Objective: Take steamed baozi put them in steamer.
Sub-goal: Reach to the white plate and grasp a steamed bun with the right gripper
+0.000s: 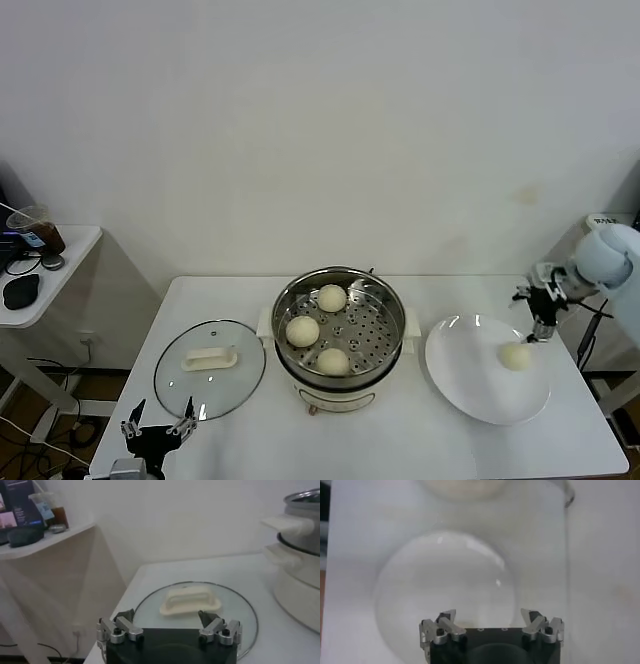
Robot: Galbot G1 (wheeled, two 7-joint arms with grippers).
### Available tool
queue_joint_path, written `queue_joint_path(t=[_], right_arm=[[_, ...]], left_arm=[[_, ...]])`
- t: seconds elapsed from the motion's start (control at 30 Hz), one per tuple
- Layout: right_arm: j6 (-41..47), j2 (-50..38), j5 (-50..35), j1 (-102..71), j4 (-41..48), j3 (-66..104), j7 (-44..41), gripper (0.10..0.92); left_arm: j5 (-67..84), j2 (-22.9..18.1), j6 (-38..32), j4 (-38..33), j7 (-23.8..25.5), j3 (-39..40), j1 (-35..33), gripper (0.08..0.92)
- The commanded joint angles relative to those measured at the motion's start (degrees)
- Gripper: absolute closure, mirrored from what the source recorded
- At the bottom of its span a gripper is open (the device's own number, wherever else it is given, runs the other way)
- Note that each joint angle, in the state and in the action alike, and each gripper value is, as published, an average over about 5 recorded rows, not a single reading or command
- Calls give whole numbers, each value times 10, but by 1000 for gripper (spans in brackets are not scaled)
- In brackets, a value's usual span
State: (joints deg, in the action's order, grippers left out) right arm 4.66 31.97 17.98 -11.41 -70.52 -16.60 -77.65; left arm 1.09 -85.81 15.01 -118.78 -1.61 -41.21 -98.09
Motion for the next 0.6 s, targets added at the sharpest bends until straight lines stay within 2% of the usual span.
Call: queue_joint_path(t=[0.03,0.6], right_arm=[[-31,32,110,-86,56,59,2,203],[-95,94,151,-72,116,45,18,203]], left_arm=[[2,1,0,8,-1,-3,-3,177],[3,3,-1,19,-1,-12,1,177]])
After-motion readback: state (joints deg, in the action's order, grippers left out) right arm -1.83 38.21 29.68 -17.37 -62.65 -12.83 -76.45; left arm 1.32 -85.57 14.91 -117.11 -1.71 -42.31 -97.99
